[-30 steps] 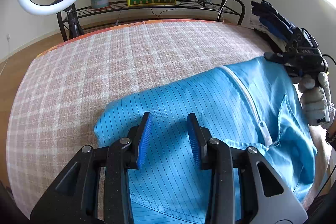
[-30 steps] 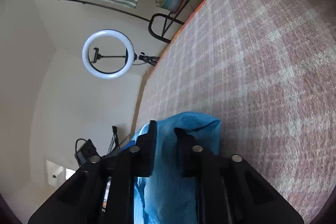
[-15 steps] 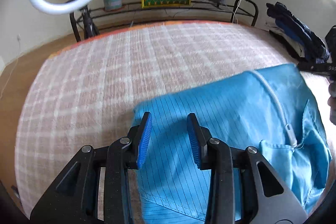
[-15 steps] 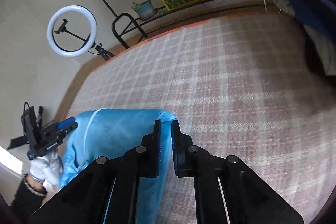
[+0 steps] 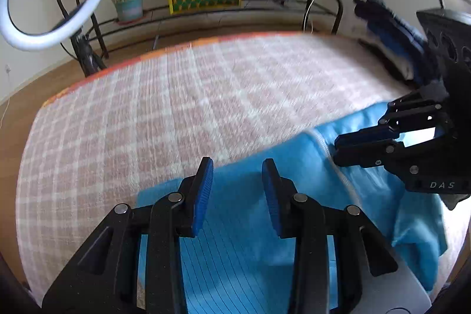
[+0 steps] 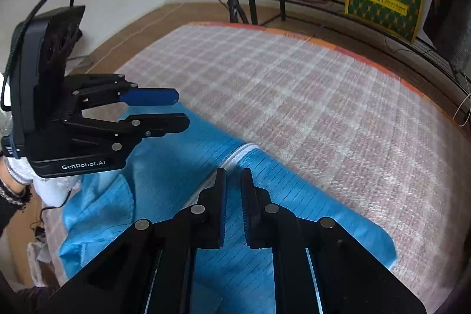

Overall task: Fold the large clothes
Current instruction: 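Lift the folded blue coat off the bed with both grippers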

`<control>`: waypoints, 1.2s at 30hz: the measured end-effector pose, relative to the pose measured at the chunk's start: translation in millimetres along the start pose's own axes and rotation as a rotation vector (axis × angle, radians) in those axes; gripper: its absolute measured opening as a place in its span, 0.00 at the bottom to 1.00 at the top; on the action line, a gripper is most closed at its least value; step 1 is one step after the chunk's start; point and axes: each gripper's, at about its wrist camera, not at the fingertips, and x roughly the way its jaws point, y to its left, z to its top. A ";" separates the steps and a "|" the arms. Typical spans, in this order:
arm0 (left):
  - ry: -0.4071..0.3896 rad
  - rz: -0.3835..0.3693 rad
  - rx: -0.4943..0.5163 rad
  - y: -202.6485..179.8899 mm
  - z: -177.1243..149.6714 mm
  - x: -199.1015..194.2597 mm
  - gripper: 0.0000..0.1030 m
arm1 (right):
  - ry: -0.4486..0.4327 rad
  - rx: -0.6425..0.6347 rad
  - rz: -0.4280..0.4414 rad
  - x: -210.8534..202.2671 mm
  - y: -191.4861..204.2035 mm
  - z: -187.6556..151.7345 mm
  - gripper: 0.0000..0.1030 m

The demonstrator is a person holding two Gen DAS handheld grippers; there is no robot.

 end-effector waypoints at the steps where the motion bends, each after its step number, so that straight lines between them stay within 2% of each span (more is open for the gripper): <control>1: 0.015 -0.003 -0.002 1.5 -5.3 6.4 0.34 | 0.023 -0.016 -0.004 7.8 1.0 -3.7 0.09; 3: 0.018 -0.019 -0.019 4.6 -17.6 14.8 0.36 | 0.051 -0.013 0.007 20.4 -3.7 -9.8 0.06; 4: -0.006 -0.026 -0.034 6.2 -22.0 15.4 0.36 | 0.050 0.005 0.016 22.0 -7.0 -10.9 0.04; 7: -0.001 -0.013 -0.045 9.8 -19.7 9.3 0.40 | 0.052 0.070 0.046 15.0 -16.2 -8.7 0.04; 11: -0.054 0.033 -0.109 31.9 -24.4 -33.1 0.40 | -0.021 0.171 0.049 -32.1 -32.3 -24.2 0.06; 14: -0.082 -0.003 -0.224 59.1 -45.1 -69.5 0.40 | -0.076 0.252 0.069 -66.2 -45.8 -49.8 0.08; 16: -0.094 -0.063 -0.329 77.1 -65.7 -88.5 0.40 | -0.103 0.306 0.092 -76.6 -52.3 -68.3 0.08; 20: -0.105 -0.149 -0.479 95.8 -100.5 -102.6 0.40 | -0.099 0.433 0.172 -63.6 -62.0 -106.3 0.08; 22: -0.067 -0.146 -0.507 95.3 -113.9 -95.1 0.39 | -0.074 0.489 0.148 -54.1 -65.9 -123.8 0.08; 24: -0.029 -0.144 -0.513 90.0 -124.7 -85.5 0.39 | -0.067 0.484 0.114 -53.2 -63.8 -132.6 0.08; 27: 0.027 -0.035 -0.437 77.2 -136.2 -76.0 0.40 | -0.058 0.479 0.076 -64.0 -57.9 -141.4 0.08; 30: 0.023 -0.058 -0.470 81.6 -148.1 -85.9 0.40 | -0.023 0.428 -0.008 -80.5 -47.5 -147.2 0.08; 32: -0.016 -0.123 -0.537 92.0 -152.1 -101.7 0.40 | -0.042 0.420 -0.002 -95.0 -45.5 -150.3 0.09; 33: -0.031 -0.164 -0.569 96.8 -152.1 -107.5 0.42 | -0.060 0.427 0.015 -102.6 -45.4 -152.4 0.21; 34: -0.049 -0.208 -0.604 102.1 -152.4 -113.4 0.46 | -0.087 0.432 0.021 -110.0 -44.1 -153.6 0.41; 35: -0.065 -0.239 -0.627 106.2 -152.2 -117.8 0.57 | -0.122 0.430 0.023 -116.7 -43.1 -154.9 0.57; 36: -0.078 -0.271 -0.648 110.3 -151.4 -120.7 0.63 | -0.160 0.425 0.032 -122.1 -41.3 -155.2 0.61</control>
